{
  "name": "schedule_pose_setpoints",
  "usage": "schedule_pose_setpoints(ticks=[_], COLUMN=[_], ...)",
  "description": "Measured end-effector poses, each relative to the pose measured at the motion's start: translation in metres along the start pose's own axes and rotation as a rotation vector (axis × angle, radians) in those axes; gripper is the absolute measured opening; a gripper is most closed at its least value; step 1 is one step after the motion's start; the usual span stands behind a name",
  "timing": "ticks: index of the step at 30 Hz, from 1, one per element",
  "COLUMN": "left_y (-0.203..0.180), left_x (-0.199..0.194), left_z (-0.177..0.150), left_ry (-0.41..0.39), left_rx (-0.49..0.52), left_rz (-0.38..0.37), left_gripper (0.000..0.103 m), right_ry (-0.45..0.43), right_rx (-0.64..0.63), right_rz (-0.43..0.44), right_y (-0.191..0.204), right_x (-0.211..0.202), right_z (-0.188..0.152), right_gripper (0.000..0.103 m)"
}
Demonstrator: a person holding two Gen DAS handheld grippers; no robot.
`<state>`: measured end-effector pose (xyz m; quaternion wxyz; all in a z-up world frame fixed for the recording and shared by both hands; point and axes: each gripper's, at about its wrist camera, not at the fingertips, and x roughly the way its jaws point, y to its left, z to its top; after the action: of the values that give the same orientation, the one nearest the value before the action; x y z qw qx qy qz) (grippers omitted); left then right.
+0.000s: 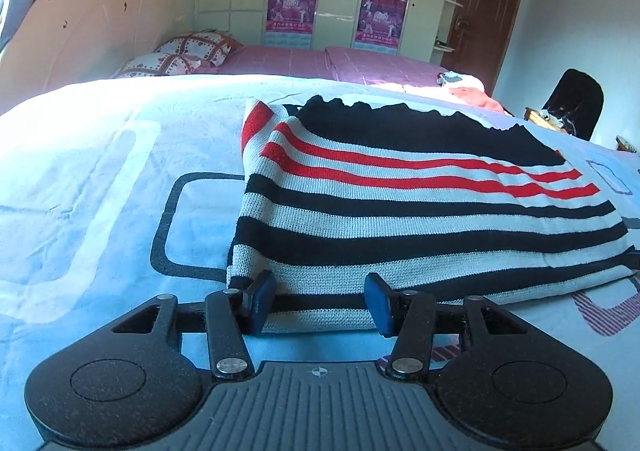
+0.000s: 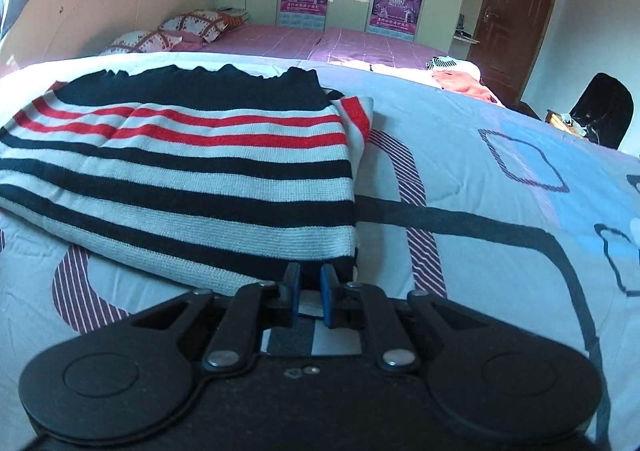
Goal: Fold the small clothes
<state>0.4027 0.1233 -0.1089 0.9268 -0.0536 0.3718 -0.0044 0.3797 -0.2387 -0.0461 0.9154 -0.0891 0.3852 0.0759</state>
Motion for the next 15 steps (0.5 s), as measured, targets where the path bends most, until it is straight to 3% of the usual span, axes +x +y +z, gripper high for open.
schedule_pose_setpoints(ticks=[2,10,13,15], left_y=[0.0,-0.004,-0.005,-0.006], left_x=[0.0,0.001,0.002,0.003], left_z=[0.001,0.004,0.001,-0.001], left_ry=[0.003,0.018,0.016,0.01], left_rx=[-0.012,0.022,0.033,0.03], left_rz=[-0.002,0.013,0.016,0.024], left_gripper=[0.05,0.05,0.05,0.05], right_ry=[-0.01,0.035,0.003,0.039], right_rx=[0.011,0.008,0.003,0.017], right_rz=[0.01,0.023,0.028,0.028], right_y=[0.002,0.003,0.005,0.003], right_x=[-0.007,0.001,-0.006,0.005], right_z=[0.003,0.007,0.009,0.004], right_gripper=[0.024,0.023,0.025,0.025])
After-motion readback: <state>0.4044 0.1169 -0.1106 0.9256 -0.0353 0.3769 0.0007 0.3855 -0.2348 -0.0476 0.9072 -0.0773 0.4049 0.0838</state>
